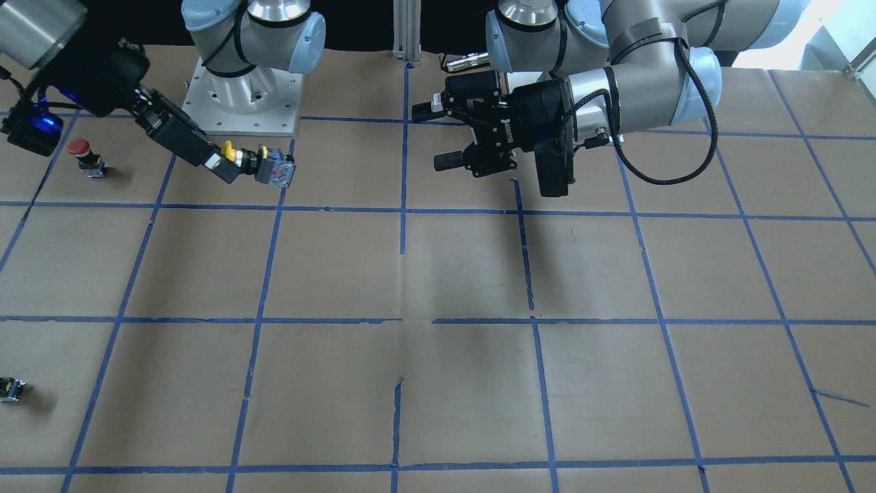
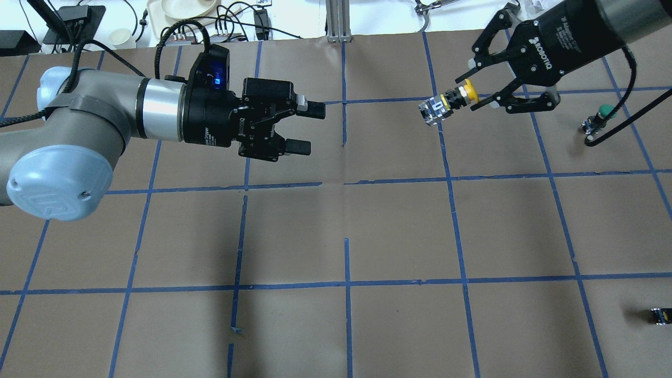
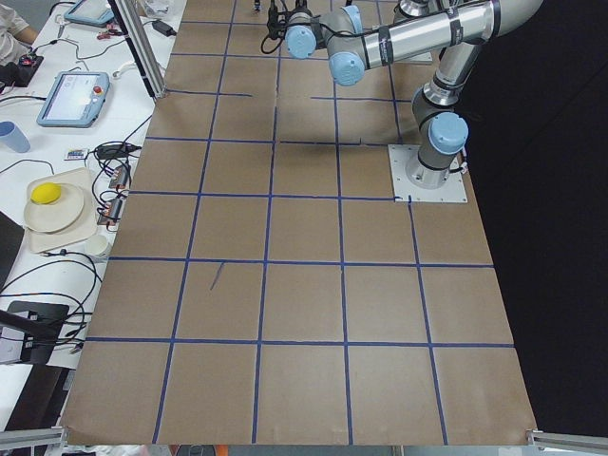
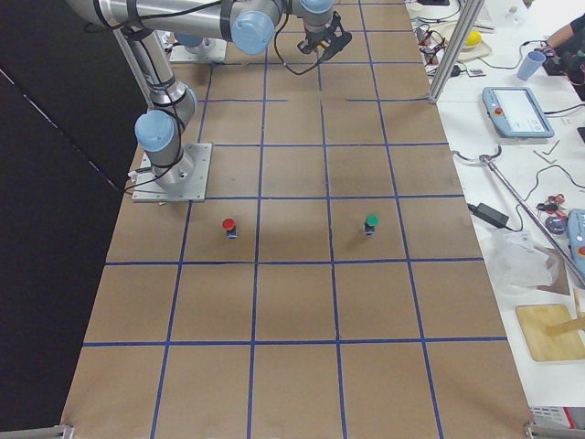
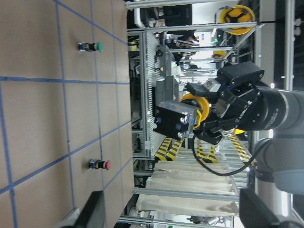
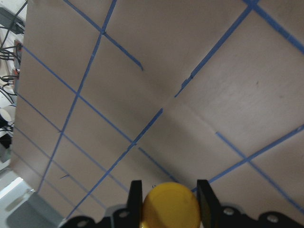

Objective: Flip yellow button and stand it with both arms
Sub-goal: 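Open the left gripper and pull the right gripper away with the button, then lower the button upright with the right gripper while the left arm retracts, then set the button cap-up on the table and open the right gripper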

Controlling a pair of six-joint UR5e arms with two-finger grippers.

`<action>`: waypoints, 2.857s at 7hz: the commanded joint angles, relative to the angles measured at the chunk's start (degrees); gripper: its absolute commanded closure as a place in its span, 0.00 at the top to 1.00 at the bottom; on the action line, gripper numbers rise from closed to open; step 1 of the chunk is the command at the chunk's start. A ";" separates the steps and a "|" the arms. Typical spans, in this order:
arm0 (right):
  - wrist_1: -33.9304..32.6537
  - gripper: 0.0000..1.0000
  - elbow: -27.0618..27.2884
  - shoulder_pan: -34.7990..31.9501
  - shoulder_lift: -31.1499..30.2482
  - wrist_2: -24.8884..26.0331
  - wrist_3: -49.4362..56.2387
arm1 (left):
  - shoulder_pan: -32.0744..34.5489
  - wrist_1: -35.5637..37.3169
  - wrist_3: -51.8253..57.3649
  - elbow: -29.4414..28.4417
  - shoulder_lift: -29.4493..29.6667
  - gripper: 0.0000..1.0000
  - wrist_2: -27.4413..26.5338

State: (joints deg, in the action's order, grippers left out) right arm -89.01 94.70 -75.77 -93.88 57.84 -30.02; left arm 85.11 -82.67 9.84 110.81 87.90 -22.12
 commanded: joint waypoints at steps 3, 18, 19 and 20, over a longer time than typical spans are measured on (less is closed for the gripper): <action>-11.40 0.18 5.82 8.32 5.72 19.85 45.45 | 0.31 12.97 -13.09 -1.20 0.26 1.00 -28.69; -29.82 0.13 22.10 40.35 15.04 8.08 155.08 | 0.75 -8.39 -6.77 -21.34 1.66 0.99 -67.26; -29.82 0.18 22.10 40.44 15.30 7.99 155.61 | 1.19 -8.30 -6.85 -21.43 1.75 0.99 -67.35; -29.82 0.20 22.10 40.35 15.56 8.08 155.61 | 1.19 -8.30 -6.85 -21.43 1.75 0.99 -67.26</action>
State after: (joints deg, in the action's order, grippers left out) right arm -118.86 116.81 -35.39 -78.62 65.89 125.28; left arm 86.10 -90.99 2.99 89.41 89.60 -89.36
